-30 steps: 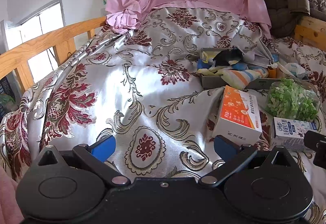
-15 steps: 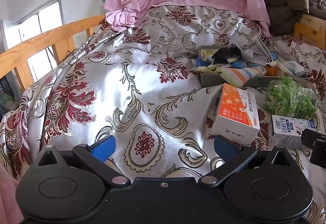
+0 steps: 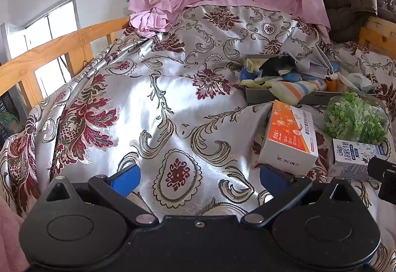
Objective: Organize soft objects
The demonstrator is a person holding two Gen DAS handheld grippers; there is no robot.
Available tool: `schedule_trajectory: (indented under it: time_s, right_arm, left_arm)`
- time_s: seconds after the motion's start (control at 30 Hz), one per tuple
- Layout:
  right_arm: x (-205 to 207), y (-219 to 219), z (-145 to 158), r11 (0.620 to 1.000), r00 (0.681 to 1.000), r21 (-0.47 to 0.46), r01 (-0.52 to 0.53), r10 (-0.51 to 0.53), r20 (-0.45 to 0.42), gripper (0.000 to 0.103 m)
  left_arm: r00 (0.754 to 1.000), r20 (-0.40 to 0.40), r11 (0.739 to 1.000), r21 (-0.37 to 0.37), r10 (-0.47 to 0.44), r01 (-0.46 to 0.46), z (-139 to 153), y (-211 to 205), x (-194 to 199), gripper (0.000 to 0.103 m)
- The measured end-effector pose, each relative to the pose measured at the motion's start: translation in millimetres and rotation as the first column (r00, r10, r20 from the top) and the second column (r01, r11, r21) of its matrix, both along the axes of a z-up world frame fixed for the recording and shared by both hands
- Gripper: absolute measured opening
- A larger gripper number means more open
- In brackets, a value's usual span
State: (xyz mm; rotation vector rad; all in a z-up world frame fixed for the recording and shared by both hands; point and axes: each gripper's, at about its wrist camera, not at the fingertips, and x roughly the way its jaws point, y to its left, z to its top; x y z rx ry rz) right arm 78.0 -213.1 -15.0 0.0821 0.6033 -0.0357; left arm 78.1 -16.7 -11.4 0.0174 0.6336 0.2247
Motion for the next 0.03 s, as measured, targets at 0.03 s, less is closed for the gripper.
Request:
schedule_trajectory:
  time_s: [0.03]
  right_arm:
    - [-0.4,0.4,-0.3,1.0,1.0,0.0,0.0,0.0,0.0,0.103]
  left_arm:
    - [1.0,0.001,1.0,0.001,0.002,-0.002,-0.2,-0.8,0.7,0.102]
